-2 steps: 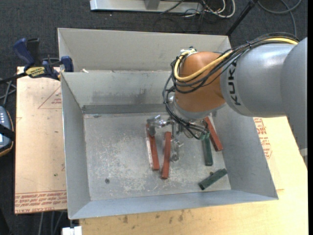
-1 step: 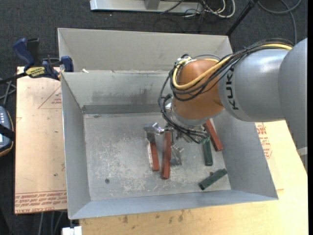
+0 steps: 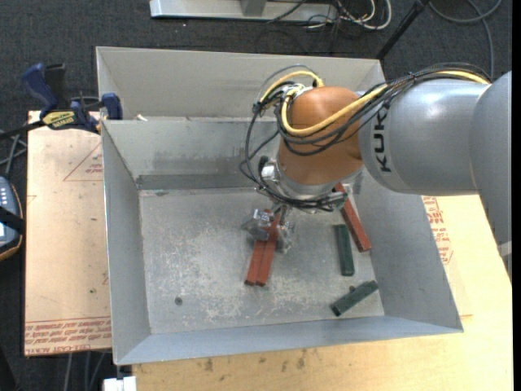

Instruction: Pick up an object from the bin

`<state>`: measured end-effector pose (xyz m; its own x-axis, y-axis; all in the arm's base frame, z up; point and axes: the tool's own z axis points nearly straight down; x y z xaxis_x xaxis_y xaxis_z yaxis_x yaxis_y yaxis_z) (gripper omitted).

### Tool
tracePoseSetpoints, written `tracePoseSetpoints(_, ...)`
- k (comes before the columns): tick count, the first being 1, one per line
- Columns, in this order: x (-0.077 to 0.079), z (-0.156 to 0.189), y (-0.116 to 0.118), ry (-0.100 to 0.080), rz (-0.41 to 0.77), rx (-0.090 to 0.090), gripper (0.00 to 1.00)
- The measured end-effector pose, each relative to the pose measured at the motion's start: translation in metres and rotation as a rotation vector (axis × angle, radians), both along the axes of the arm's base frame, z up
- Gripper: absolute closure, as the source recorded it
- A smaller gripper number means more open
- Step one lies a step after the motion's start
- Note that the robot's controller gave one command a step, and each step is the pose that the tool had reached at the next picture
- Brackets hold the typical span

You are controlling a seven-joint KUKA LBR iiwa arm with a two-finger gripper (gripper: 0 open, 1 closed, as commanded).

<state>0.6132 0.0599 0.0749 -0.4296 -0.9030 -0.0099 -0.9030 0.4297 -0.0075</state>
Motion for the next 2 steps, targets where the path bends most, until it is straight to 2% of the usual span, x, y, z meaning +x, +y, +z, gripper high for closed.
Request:
tracePoseSetpoints(1, 0.0, 0.0, 0.0, 0.0, 0.0, 0.0, 1.0)
tracePoseSetpoints(2, -0.006, 0.147, 0.011, 0.007, 0.037, -0.003, 1.0)
